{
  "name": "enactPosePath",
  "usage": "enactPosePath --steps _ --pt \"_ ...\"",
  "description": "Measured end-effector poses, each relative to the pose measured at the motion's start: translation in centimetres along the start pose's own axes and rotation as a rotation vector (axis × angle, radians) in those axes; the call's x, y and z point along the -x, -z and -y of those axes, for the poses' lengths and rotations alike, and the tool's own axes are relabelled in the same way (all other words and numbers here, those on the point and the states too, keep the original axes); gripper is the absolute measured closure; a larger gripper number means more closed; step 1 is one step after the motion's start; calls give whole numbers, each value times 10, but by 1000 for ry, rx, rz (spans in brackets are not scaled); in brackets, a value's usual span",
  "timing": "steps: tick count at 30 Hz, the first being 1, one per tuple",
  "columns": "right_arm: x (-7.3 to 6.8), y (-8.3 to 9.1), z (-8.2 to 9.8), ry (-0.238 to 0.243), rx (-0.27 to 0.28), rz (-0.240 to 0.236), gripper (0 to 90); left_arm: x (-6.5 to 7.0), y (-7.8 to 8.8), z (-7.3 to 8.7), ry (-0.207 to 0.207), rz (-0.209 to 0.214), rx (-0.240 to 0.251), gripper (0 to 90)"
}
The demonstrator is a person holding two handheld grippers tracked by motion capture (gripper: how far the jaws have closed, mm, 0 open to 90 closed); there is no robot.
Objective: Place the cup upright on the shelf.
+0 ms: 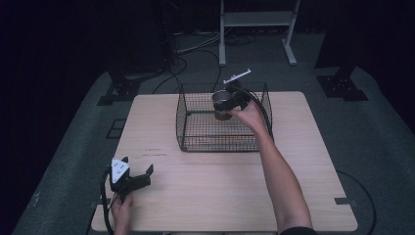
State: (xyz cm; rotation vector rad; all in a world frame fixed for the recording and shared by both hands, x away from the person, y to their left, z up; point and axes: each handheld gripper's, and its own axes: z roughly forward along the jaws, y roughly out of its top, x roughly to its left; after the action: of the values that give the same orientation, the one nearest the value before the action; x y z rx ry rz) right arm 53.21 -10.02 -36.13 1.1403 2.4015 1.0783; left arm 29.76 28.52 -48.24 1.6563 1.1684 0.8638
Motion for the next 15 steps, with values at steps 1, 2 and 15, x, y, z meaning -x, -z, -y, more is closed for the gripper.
enactPosePath --steps 1,2,15 --pt "0 -2 0 -3 -4 -1 177 0 0 0 0 0 0 0" --pt "0 -2 0 -3 -4 -1 177 0 0 0 1 0 0 0" --pt "-3 -25 10 -4 -54 -10 168 0 0 0 2 -2 0 0"
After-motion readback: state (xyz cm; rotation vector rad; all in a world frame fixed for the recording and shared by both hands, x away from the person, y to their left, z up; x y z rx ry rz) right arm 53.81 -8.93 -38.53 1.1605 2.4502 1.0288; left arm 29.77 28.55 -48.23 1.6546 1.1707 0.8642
